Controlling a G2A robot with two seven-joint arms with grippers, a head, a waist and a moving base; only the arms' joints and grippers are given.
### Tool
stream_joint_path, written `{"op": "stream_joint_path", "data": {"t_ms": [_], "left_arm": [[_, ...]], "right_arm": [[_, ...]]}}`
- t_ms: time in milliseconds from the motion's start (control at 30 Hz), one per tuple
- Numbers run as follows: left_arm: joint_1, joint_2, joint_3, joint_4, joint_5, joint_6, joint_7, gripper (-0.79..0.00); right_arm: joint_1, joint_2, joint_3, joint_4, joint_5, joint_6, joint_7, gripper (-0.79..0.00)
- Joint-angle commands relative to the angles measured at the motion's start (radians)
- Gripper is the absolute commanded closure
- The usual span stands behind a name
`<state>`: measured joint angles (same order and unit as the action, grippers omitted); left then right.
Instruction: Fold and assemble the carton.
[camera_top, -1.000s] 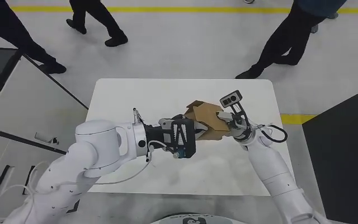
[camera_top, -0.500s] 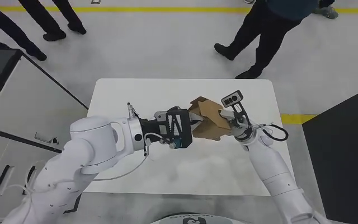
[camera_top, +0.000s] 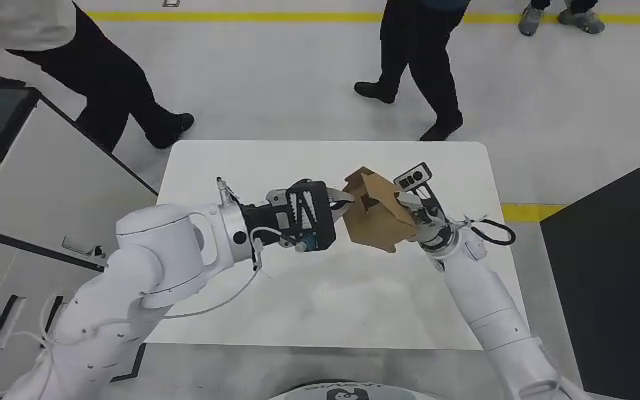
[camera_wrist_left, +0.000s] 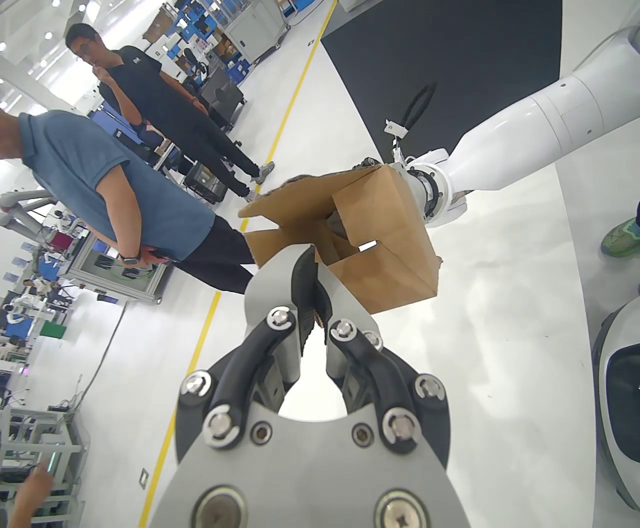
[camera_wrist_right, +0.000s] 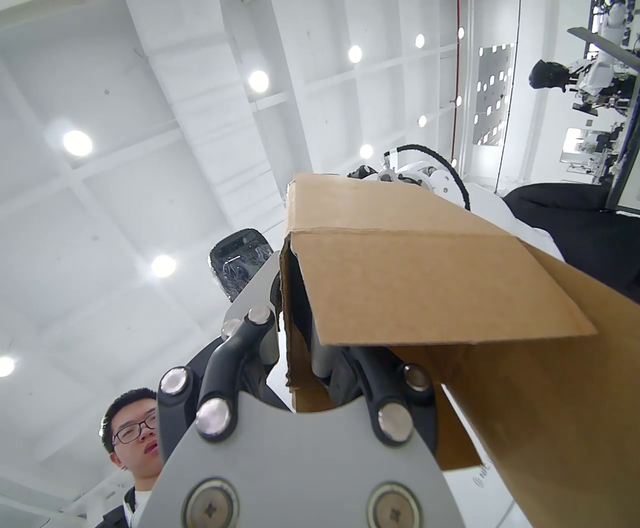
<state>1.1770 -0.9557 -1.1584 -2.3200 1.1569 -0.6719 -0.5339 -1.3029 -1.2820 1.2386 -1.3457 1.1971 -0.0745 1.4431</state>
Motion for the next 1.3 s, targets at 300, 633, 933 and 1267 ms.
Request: {"op": "stream_joint_path", "data": {"t_ms": [300,633,933,1267], "left_arm": [[-0.032,-0.008,0.019,0.005,0.042,0.013,0.037,0.0],[-0.124,-0.025,0.095,0.039,0.058,0.003,0.034,0.0],[-0.191,-0.042,0.157,0.058,0.066,0.008,0.01,0.0],[-0.184,-0.043,0.137,0.041,0.054,0.019,-0.02,0.0]], "right_arm": [[-0.013,0.001,-0.015,-0.004,-0.025,0.048,-0.026,0.0],[-0.01,0.0,-0.02,0.003,-0.043,0.049,-0.025,0.0],[-0.012,0.001,-0.02,-0.001,-0.055,0.045,-0.028,0.0],[-0.014,0.0,-0.021,0.002,-0.037,0.055,-0.026,0.0]]}}
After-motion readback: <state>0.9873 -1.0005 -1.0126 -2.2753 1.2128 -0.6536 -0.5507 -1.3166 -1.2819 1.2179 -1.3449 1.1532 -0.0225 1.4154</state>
